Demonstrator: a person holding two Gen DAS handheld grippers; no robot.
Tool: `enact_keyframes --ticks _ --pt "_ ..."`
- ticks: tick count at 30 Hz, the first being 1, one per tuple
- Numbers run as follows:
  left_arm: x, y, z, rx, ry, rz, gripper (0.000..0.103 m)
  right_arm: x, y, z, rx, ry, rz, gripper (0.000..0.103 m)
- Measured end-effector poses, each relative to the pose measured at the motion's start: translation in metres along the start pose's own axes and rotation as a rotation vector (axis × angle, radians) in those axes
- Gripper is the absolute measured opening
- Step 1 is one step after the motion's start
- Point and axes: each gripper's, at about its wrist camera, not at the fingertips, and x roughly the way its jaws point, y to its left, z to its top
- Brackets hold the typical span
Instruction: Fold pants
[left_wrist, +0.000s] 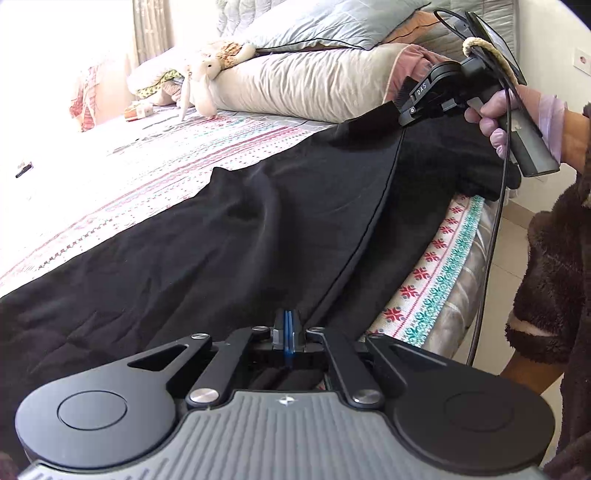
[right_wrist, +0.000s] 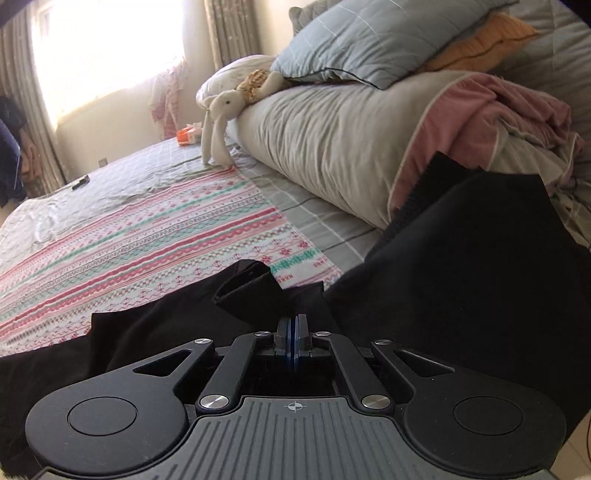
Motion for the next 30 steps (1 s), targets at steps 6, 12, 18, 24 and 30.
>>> enact_keyframes --ticks 6,12,18,24,30 --pt "0.000 -0.010 -0.003 0.023 -0.019 -0.008 0.054 -0.020 -0.044 -0.002 0.275 0.079 0.102 0.000" --pt "0.011 -0.007 -0.003 0.020 0.027 0.009 0.054 -0.035 -0.045 -0.017 0.161 0.080 0.032 0.000" --pt "0.020 -0.003 -0.006 0.017 0.049 0.042 0.054 -0.024 -0.036 -0.031 0.172 0.184 0.173 0.014" --pt "0.025 -0.002 -0.005 0.000 0.043 0.052 0.054 0.011 -0.037 -0.042 0.289 0.258 0.172 0.042" --pt "0.032 -0.008 -0.001 0.005 0.025 0.066 0.054 0.031 -0.028 -0.054 0.290 0.143 0.095 0.046"
